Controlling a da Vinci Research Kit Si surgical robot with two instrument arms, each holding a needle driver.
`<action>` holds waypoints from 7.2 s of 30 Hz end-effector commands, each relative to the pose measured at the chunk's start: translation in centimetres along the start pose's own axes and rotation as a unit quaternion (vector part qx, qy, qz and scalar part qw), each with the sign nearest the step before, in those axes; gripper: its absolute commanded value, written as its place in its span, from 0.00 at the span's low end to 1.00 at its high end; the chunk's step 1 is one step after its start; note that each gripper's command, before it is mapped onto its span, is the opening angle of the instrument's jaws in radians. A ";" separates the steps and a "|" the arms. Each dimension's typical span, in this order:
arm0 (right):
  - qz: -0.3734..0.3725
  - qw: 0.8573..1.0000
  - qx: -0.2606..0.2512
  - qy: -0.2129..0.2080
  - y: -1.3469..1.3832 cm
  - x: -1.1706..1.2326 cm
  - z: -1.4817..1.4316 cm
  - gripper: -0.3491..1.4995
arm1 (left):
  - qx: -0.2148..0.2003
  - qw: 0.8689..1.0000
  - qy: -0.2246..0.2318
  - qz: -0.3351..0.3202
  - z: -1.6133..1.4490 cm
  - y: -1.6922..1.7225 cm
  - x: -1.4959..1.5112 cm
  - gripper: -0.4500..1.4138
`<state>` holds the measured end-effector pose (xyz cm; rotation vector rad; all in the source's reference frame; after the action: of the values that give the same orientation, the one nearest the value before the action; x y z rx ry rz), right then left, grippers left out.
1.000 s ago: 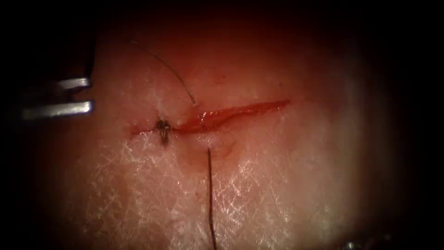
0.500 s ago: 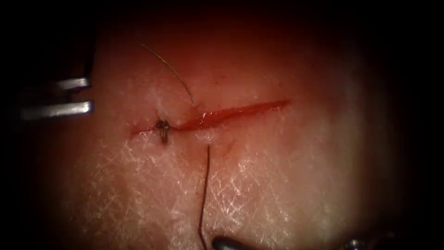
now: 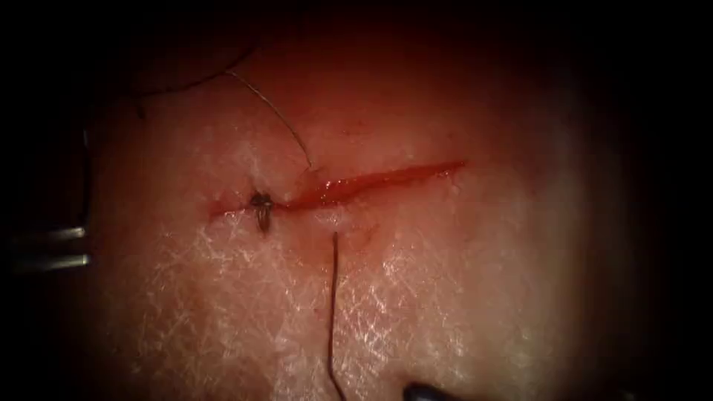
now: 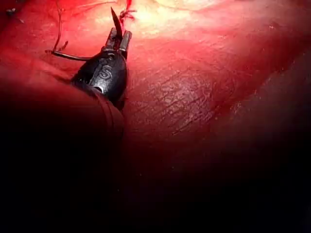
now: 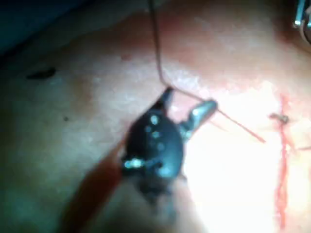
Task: Wound Closure
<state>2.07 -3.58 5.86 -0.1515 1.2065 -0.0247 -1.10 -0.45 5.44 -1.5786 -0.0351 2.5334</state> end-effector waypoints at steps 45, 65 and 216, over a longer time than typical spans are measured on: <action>0.012 1.000 -0.004 -0.007 -0.04 -0.09 -0.04 0.95 | 0.018 0.953 0.068 -0.295 0.75 -0.51 0.93 0.83; 0.038 0.999 -0.025 -0.019 0.35 0.05 -0.15 0.91 | 0.032 0.847 0.072 -0.526 1.34 -0.91 -0.31 0.66; 0.399 0.916 -0.014 0.031 2.07 -1.30 0.45 0.84 | -0.002 0.994 0.049 -0.098 2.69 0.55 2.20 0.00</action>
<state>1.84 -1.32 6.90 0.3266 1.2572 0.7092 -4.44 -0.47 4.57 -1.6161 -0.1695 2.3113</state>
